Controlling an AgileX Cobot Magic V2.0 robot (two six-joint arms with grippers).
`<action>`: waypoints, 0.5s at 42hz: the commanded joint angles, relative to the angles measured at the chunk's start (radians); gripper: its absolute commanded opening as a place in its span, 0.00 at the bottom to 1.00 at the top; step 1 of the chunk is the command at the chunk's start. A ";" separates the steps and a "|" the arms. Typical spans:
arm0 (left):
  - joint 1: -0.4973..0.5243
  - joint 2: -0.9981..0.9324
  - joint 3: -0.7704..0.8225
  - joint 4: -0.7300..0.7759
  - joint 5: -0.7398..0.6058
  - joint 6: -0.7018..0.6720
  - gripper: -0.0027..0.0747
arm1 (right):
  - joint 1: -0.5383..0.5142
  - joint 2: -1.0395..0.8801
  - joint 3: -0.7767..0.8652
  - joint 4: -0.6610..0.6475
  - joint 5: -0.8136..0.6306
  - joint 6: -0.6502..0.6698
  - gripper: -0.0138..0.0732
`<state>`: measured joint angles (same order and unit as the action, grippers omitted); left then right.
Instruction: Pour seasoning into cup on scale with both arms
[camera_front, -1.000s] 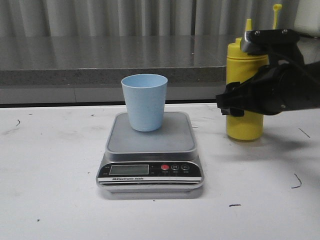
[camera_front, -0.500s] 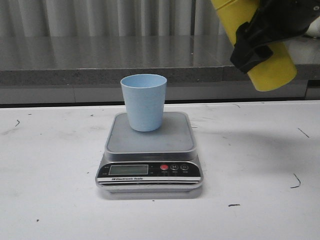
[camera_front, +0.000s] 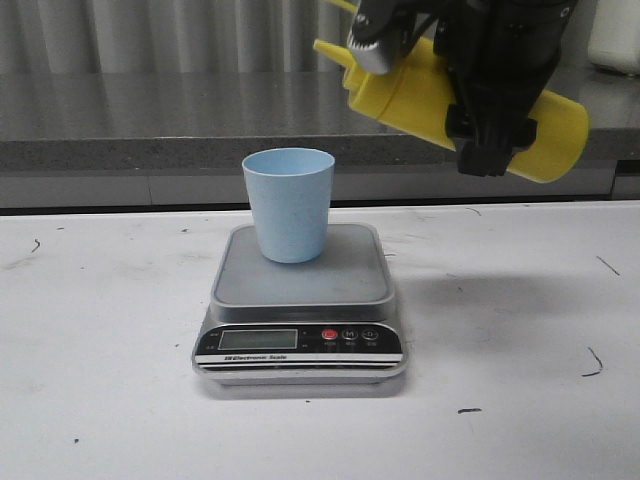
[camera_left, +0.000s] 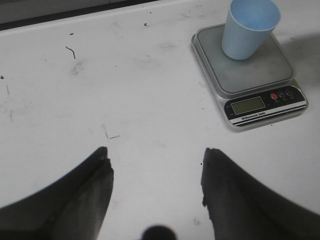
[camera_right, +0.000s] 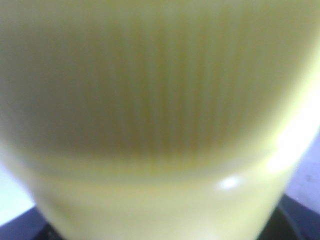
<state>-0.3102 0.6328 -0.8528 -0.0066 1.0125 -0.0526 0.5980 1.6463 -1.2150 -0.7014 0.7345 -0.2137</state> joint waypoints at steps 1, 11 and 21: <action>0.003 0.002 -0.025 -0.009 -0.068 -0.006 0.53 | 0.014 -0.022 -0.041 -0.147 0.022 0.006 0.52; 0.003 0.002 -0.025 -0.009 -0.068 -0.006 0.53 | 0.027 0.054 -0.134 -0.225 0.126 0.052 0.52; 0.003 0.002 -0.025 -0.009 -0.068 -0.006 0.53 | 0.038 0.089 -0.177 -0.354 0.118 -0.121 0.52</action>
<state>-0.3102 0.6328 -0.8528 -0.0066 1.0125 -0.0526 0.6321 1.7855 -1.3552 -0.9263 0.8600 -0.2668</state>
